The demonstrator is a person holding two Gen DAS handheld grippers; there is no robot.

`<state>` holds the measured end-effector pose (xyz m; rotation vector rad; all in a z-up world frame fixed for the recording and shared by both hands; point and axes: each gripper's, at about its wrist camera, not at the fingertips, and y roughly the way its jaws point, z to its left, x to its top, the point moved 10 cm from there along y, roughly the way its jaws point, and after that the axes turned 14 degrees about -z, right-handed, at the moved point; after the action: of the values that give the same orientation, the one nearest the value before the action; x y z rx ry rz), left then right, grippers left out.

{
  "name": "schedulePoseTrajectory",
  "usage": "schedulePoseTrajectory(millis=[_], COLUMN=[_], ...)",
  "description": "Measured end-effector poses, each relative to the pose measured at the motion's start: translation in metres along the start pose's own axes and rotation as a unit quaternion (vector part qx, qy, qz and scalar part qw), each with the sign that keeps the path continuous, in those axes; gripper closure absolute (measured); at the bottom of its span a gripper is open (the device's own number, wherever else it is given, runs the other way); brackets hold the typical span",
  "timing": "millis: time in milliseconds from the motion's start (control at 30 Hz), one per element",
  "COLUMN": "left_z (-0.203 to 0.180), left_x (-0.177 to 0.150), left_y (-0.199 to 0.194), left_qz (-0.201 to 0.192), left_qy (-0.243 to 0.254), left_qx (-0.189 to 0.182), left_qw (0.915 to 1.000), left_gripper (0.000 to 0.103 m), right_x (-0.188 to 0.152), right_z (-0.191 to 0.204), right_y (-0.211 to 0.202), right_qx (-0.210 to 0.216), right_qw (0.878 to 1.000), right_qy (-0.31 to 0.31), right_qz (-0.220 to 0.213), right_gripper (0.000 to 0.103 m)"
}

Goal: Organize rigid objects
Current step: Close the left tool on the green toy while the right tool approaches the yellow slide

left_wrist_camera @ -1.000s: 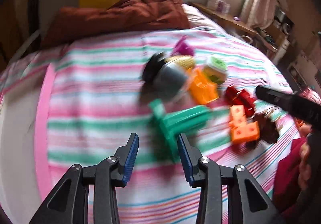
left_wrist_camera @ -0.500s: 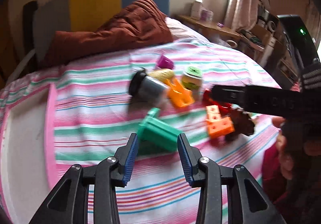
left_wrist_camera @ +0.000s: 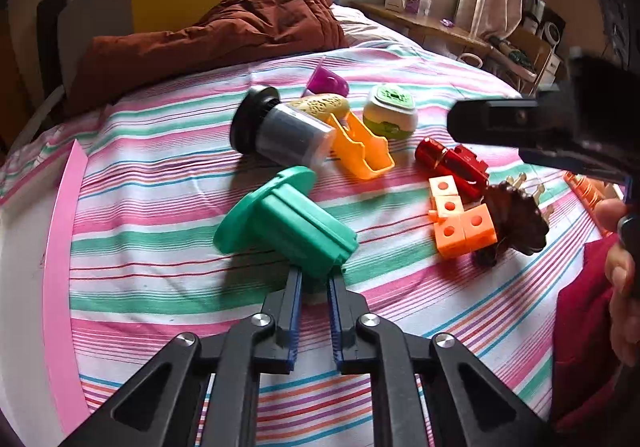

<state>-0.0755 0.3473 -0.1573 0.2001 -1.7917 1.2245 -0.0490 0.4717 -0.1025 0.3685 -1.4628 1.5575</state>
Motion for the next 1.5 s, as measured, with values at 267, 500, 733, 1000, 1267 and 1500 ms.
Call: schedulePoseTrajectory(millis=[267, 500, 733, 1000, 1267, 1500], left_z=[0.034, 0.057, 0.076, 0.034, 0.014, 0.035], left_x=[0.040, 0.073, 0.077, 0.022, 0.005, 0.008], left_y=[-0.021, -0.004, -0.006, -0.014, 0.013, 0.002], left_qz=[-0.041, -0.053, -0.067, -0.012, 0.023, 0.001], left_qy=[-0.051, -0.076, -0.117, -0.095, -0.054, -0.058], left_qx=[-0.003, 0.011, 0.005, -0.040, 0.000, 0.009], left_qw=[0.9978, 0.9956, 0.9908, 0.9946, 0.9983, 0.9983], left_gripper=[0.094, 0.094, 0.080, 0.068, 0.064, 0.073], right_x=[0.000, -0.004, -0.026, -0.034, -0.044, -0.037], right_z=[0.003, 0.016, 0.020, 0.022, 0.017, 0.003], right_y=[-0.001, 0.000, 0.015, 0.017, 0.025, 0.023], right_qx=[0.006, 0.040, 0.016, -0.013, -0.052, -0.078], right_qw=[1.000, 0.999, 0.997, 0.991, 0.979, 0.980], right_qy=[0.003, 0.006, -0.050, -0.119, -0.179, -0.169], right_qz=[-0.002, 0.008, 0.054, 0.063, 0.079, 0.068], right_gripper=[0.003, 0.013, 0.037, 0.037, 0.044, 0.078])
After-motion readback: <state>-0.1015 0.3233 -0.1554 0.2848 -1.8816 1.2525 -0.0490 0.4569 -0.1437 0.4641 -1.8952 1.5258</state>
